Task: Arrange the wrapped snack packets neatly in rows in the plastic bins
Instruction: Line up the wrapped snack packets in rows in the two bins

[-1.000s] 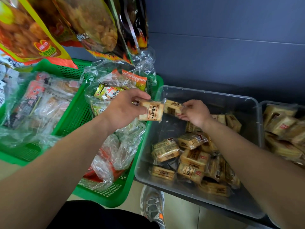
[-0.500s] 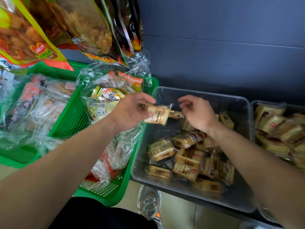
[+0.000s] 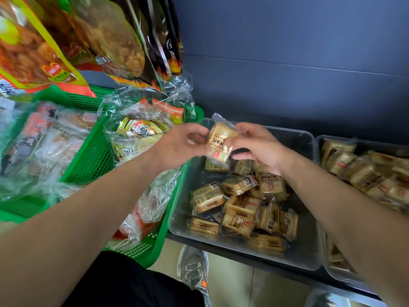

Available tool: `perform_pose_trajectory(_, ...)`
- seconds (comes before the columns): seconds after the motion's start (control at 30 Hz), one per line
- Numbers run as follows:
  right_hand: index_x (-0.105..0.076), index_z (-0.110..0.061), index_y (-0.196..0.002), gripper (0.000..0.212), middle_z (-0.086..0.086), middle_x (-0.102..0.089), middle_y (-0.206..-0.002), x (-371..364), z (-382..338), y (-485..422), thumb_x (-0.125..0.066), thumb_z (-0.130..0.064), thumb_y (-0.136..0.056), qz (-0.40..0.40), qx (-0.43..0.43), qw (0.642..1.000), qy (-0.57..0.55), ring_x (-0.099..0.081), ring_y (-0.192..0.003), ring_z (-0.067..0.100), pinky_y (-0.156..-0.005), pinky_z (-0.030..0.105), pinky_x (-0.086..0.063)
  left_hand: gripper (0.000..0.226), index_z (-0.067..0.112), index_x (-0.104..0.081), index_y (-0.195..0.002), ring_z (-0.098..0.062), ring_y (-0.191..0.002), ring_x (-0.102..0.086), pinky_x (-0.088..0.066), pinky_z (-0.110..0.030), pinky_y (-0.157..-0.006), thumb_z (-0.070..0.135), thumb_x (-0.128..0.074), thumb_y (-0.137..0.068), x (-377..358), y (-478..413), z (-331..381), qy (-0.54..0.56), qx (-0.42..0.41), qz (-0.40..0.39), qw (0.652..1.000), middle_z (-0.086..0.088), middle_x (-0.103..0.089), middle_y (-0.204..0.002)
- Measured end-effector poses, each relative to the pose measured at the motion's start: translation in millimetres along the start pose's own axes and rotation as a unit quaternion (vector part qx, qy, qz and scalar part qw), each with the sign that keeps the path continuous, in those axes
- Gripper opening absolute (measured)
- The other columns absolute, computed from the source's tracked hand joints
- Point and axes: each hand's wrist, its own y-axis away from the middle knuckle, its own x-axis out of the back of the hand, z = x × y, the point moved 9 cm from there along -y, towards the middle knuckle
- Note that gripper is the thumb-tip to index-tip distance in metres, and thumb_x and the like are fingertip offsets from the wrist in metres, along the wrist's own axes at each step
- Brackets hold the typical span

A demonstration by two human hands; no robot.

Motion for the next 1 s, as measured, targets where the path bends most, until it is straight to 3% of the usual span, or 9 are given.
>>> perform_pose_trajectory(0.07, -0.062, -0.007, -0.122, 0.033, 0.006, -0.074, -0.111, 3, -2, 0, -0.072, -0.008, -0.091, 0.011, -0.003, 1.0, -0.023, -0.073, -0.103, 0.023, -0.088, 0.041, -0.059, 0.024, 0.017, -0.072, -0.111, -0.005, -0.089, -0.067, -0.048, -0.02, -0.088, 0.013, -0.076, -0.088, 4, -1, -2, -0.009, 0.01, 0.017, 1.0, 0.006, -0.071, -0.096)
perform_pose_trajectory(0.2, -0.061, -0.007, -0.13, 0.042, 0.002, -0.075, -0.114, -4, -4, -3, -0.074, -0.012, -0.091, -0.002, 0.0, 1.0, 0.006, -0.073, -0.104, 0.019, -0.087, 0.037, -0.061, 0.052, 0.025, -0.055, -0.135, -0.006, -0.079, -0.064, -0.048, -0.023, -0.074, 0.017, -0.077, -0.089, 8, -3, -6, 0.031, 0.026, 0.036, 0.999, 0.003, -0.065, -0.106)
perform_pose_trajectory(0.3, -0.069, -0.014, -0.112, 0.025, -0.001, -0.077, -0.097, -11, -10, -5, -0.074, -0.007, -0.088, -0.007, 0.032, 0.999, 0.007, -0.074, -0.088, 0.011, -0.071, 0.024, -0.059, 0.044, 0.026, -0.059, -0.13, -0.008, -0.083, -0.066, -0.058, -0.025, -0.068, 0.012, -0.073, -0.091, 4, -3, -2, 0.041, 0.017, 0.02, 0.999, 0.003, -0.063, -0.105)
perform_pose_trajectory(0.43, -0.068, -0.02, -0.117, 0.03, 0.004, -0.075, -0.108, -18, -7, -5, -0.075, -0.014, -0.088, -0.027, 0.022, 0.999, 0.04, -0.074, -0.096, 0.017, -0.078, 0.031, -0.061, 0.03, 0.018, -0.065, -0.114, -0.018, -0.088, -0.071, -0.061, -0.031, -0.079, 0.005, -0.075, -0.089, 12, -5, -9, 0.065, 0.024, 0.055, 0.996, -0.001, -0.068, -0.098)
perform_pose_trajectory(0.53, -0.067, -0.027, -0.112, 0.029, -0.004, -0.075, -0.106, -11, 5, -12, -0.078, -0.017, -0.088, -0.015, -0.001, 0.988, 0.155, -0.073, -0.096, 0.015, -0.079, 0.034, -0.06, 0.034, 0.018, -0.064, -0.117, -0.017, -0.099, -0.068, -0.055, -0.024, -0.087, 0.009, -0.077, -0.087, 21, -6, -15, -0.025, 0.031, 0.078, 0.996, 0.001, -0.067, -0.108)
perform_pose_trajectory(0.6, -0.069, -0.024, -0.112, 0.031, -0.006, -0.073, -0.104, -8, 11, -19, -0.08, -0.016, -0.085, 0.008, -0.001, 0.966, 0.26, -0.069, -0.091, 0.011, -0.086, 0.035, -0.057, 0.033, 0.021, -0.065, -0.119, -0.013, -0.099, -0.066, -0.049, -0.023, -0.087, 0.016, -0.077, -0.088, 28, -5, -19, -0.044, 0.04, 0.098, 0.993, 0.002, -0.066, -0.114)
perform_pose_trajectory(0.73, -0.071, -0.025, -0.114, 0.032, -0.006, -0.069, -0.109, -30, 45, -35, -0.079, -0.019, -0.084, -0.053, -0.034, 0.904, 0.423, -0.064, -0.102, 0.014, -0.089, 0.031, -0.046, 0.024, 0.017, -0.069, -0.114, -0.008, -0.091, -0.064, -0.043, -0.02, -0.076, 0.016, -0.075, -0.09, 29, -4, -27, 0.003, 0.065, 0.096, 0.993, -0.003, -0.069, -0.114)
perform_pose_trajectory(0.87, -0.066, -0.037, -0.123, 0.04, -0.006, -0.054, -0.121, -37, 69, -47, -0.075, -0.036, -0.084, -0.051, -0.032, 0.832, 0.551, -0.052, -0.119, 0.023, -0.108, 0.051, -0.04, 0.022, 0.015, -0.07, -0.114, 0.003, -0.089, -0.062, -0.044, -0.014, -0.074, 0.017, -0.073, -0.092, 28, -4, -28, 0.01, 0.065, 0.08, 0.995, 0.001, -0.071, -0.113)
perform_pose_trajectory(1.0, -0.064, -0.04, -0.126, 0.039, -0.004, -0.051, -0.138, -30, 79, -50, -0.071, -0.041, -0.087, -0.067, -0.036, 0.832, 0.549, -0.048, -0.13, 0.026, -0.114, 0.059, -0.033, 0.022, 0.016, -0.07, -0.115, 0.004, -0.091, -0.062, -0.045, -0.012, -0.076, 0.018, -0.071, -0.093, 28, -6, -30, 0.01, 0.069, 0.077, 0.995, 0.003, -0.071, -0.115)
